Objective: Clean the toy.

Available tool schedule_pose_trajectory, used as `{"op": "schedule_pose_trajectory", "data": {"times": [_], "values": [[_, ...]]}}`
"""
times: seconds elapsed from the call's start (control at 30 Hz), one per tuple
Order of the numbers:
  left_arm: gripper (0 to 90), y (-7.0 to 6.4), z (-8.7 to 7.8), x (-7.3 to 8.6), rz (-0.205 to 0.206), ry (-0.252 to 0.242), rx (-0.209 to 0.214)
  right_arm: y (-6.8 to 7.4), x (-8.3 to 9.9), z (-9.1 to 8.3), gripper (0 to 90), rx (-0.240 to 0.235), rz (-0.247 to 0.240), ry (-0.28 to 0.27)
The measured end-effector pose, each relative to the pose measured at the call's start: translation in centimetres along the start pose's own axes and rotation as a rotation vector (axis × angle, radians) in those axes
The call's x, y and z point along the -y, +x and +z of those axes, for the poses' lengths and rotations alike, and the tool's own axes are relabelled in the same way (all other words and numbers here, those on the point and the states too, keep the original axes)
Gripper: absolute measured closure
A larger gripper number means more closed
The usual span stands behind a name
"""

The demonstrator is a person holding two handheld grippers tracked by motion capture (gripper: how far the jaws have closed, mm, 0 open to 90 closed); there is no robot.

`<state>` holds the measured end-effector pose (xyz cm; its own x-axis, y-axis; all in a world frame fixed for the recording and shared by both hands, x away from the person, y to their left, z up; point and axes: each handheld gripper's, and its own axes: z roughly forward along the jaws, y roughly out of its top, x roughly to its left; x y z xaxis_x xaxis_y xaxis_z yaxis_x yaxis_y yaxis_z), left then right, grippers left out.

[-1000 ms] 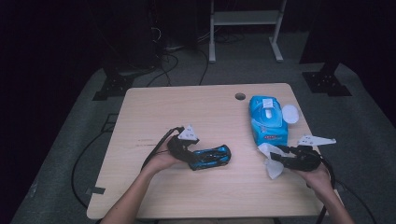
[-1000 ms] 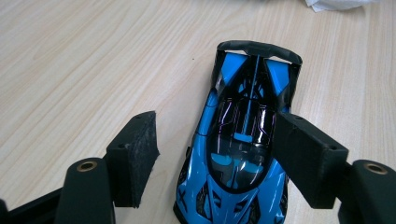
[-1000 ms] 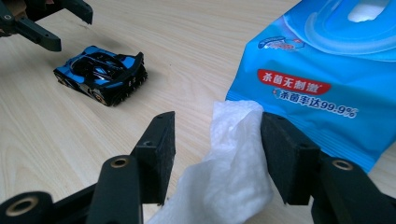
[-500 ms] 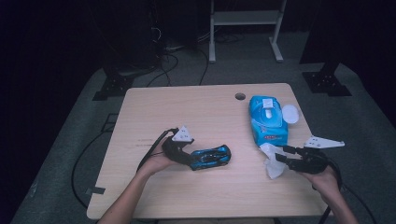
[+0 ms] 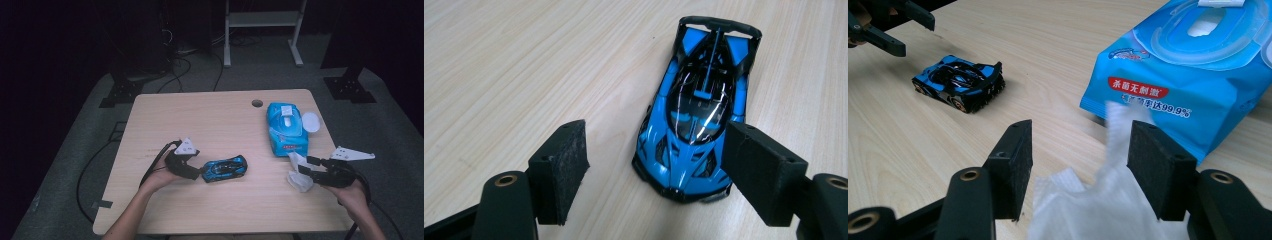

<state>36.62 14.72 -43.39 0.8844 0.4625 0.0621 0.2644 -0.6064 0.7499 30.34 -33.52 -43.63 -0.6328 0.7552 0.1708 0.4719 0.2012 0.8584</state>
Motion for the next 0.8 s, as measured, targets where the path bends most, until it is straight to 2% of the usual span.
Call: {"op": "schedule_pose_trajectory", "data": {"times": [0.8], "values": [[22.8, 0.1, -1.9, 2.5, -0.041, 0.004, -0.035, 0.4, 0.3, 0.3, 40.0, -0.008, -0.001, 0.003]]}}
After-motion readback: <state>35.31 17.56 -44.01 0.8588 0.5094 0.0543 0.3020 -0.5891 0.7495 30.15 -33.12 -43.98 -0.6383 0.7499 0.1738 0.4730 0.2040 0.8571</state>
